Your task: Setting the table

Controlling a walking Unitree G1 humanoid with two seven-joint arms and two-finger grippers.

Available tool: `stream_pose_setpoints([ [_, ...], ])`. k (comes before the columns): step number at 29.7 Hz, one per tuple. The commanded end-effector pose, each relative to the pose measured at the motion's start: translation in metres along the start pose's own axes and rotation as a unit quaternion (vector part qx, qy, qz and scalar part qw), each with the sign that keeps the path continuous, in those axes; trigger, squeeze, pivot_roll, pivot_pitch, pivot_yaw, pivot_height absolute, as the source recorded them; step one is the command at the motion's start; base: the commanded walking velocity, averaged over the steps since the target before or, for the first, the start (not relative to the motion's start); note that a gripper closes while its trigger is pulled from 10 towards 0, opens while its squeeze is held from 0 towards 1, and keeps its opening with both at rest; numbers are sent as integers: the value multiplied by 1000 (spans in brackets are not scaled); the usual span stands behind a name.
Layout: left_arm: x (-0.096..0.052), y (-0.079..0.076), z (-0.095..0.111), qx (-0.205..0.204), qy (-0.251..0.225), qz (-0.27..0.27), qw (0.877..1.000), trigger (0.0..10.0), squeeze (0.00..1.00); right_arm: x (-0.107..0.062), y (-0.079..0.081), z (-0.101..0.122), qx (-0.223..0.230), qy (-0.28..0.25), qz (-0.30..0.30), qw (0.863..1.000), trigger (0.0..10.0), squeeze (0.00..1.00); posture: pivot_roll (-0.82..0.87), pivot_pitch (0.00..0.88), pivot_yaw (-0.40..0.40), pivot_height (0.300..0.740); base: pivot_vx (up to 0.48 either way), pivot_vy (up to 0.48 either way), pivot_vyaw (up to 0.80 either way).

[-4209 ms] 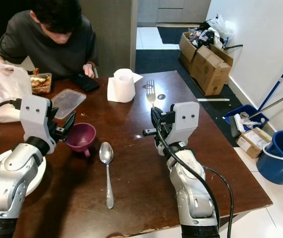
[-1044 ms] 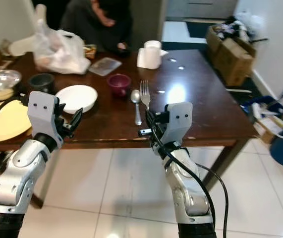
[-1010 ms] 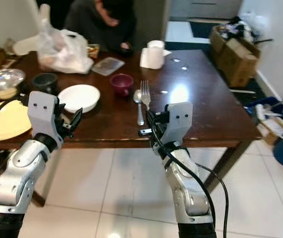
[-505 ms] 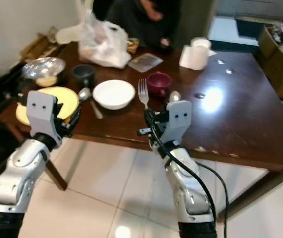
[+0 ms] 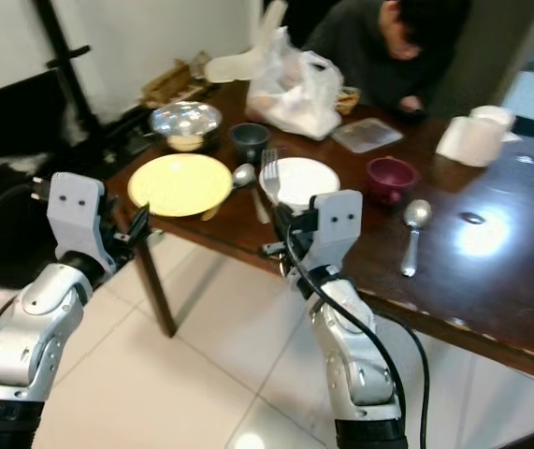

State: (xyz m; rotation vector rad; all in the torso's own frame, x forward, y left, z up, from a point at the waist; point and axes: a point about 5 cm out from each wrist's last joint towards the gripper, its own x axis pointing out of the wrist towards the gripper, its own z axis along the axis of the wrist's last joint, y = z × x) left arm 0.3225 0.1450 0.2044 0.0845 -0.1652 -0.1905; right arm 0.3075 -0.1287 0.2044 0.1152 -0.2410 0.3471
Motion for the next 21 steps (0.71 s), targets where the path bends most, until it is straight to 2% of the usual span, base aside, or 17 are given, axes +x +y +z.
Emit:
stream_pose_setpoints([
  [1, -1, 1, -4, 6, 9, 2, 1000, 10000, 0, -2, 1, -1, 6, 1, 3, 1000, 10000, 0, -53, 0, 93, 740, 0, 0, 756],
  [21, -2, 3, -7, 12, 16, 6, 1000, 10000, 0, -2, 3, -3, 15, 2, 11, 1000, 10000, 0, -43, 0, 93, 740, 0, 0, 756],
])
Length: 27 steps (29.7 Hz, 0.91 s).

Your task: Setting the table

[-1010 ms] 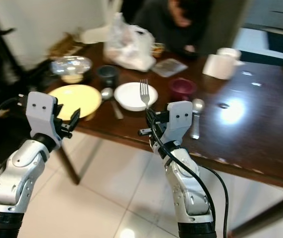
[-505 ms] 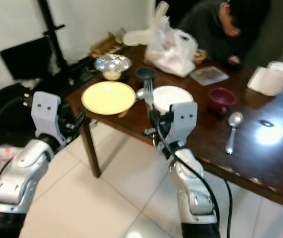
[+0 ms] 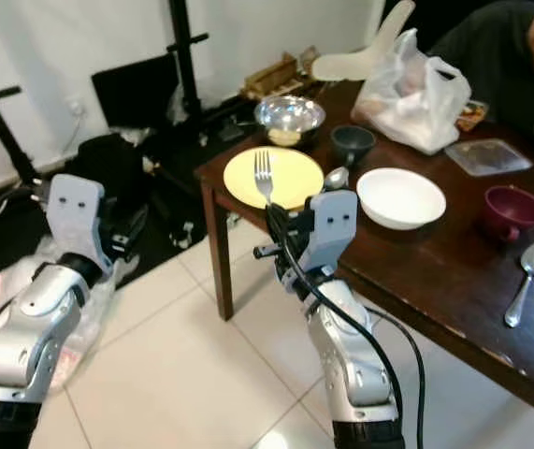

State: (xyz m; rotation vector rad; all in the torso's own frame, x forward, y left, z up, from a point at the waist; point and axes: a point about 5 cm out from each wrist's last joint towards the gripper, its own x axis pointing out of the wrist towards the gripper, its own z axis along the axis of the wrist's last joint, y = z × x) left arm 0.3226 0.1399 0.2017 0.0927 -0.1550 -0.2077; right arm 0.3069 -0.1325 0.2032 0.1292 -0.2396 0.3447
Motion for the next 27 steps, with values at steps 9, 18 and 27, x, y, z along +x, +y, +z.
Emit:
stream_pose_setpoints([
  [9, -2, 8, -4, 11, 12, 14, 1000, 10000, 0, 1, 8, -2, 10, 2, 16, 1000, 10000, 0, -43, 0, 94, 740, 0, 0, 756],
  [18, -3, 10, -6, 14, 15, 17, 1000, 10000, 0, 1, 9, -3, 11, 3, 19, 1000, 10000, 0, -42, 0, 94, 740, 0, 0, 756],
  [27, -3, 10, -7, 14, 17, 20, 1000, 10000, 0, 1, 9, -3, 11, 4, 21, 1000, 10000, 0, -40, 0, 91, 740, 0, 0, 756],
])
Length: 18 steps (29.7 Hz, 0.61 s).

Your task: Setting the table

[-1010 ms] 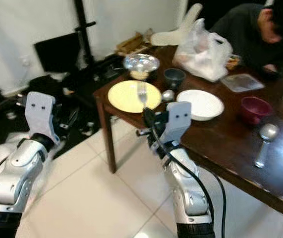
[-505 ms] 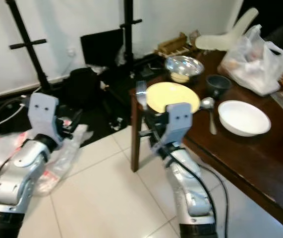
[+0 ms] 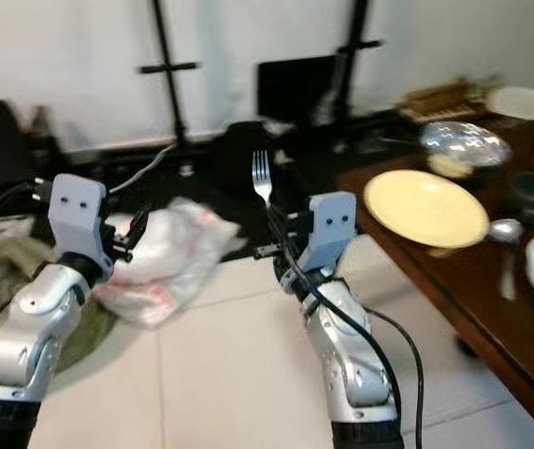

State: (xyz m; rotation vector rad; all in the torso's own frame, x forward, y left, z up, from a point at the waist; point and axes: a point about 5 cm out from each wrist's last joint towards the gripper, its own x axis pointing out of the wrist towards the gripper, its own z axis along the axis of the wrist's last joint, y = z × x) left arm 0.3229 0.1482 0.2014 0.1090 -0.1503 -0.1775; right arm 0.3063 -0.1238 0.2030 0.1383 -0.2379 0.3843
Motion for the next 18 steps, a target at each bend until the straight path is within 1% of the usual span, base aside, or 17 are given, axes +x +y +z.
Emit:
stream_pose_setpoints([
  [1, -1, 2, -6, 5, 13, 7, 1000, 10000, 0, -1, 1, -2, 4, 3, 2, 1000, 10000, 0, -40, 0, 91, 740, 0, 0, 756],
  [18, -2, 2, -6, 2, 15, 9, 1000, 10000, 0, -2, 1, -2, 4, 5, 4, 1000, 10000, 0, -42, 0, 87, 740, 0, 0, 756],
])
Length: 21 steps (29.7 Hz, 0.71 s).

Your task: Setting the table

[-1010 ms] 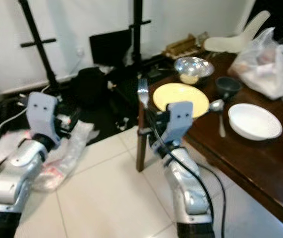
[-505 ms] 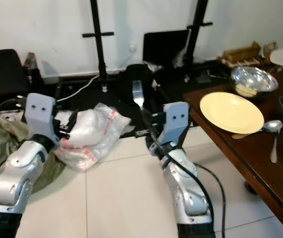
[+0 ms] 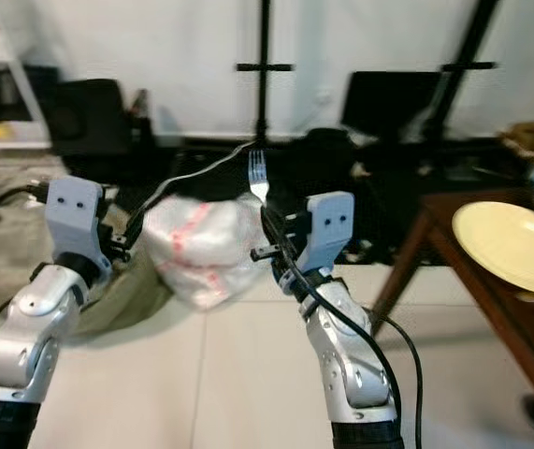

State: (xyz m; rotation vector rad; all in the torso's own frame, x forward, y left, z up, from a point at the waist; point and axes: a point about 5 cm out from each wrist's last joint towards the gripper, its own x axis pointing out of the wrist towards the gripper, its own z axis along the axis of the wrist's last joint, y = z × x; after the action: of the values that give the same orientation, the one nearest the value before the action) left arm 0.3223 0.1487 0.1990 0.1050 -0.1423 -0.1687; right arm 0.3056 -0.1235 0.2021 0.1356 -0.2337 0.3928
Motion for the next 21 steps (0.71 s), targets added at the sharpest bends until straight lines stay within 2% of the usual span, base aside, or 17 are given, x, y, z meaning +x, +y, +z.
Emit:
stream_pose_setpoints([
  [1, -1, 2, -4, 4, 11, 5, 1000, 10000, 0, -1, 0, -1, 4, 3, 0, 1000, 10000, 0, -43, 0, 86, 740, 0, 0, 756],
  [21, -1, 2, -5, -13, 17, 12, 1000, 10000, 0, -1, 1, -1, 5, 4, 4, 1000, 10000, 0, -43, 0, 84, 740, 0, 0, 754],
])
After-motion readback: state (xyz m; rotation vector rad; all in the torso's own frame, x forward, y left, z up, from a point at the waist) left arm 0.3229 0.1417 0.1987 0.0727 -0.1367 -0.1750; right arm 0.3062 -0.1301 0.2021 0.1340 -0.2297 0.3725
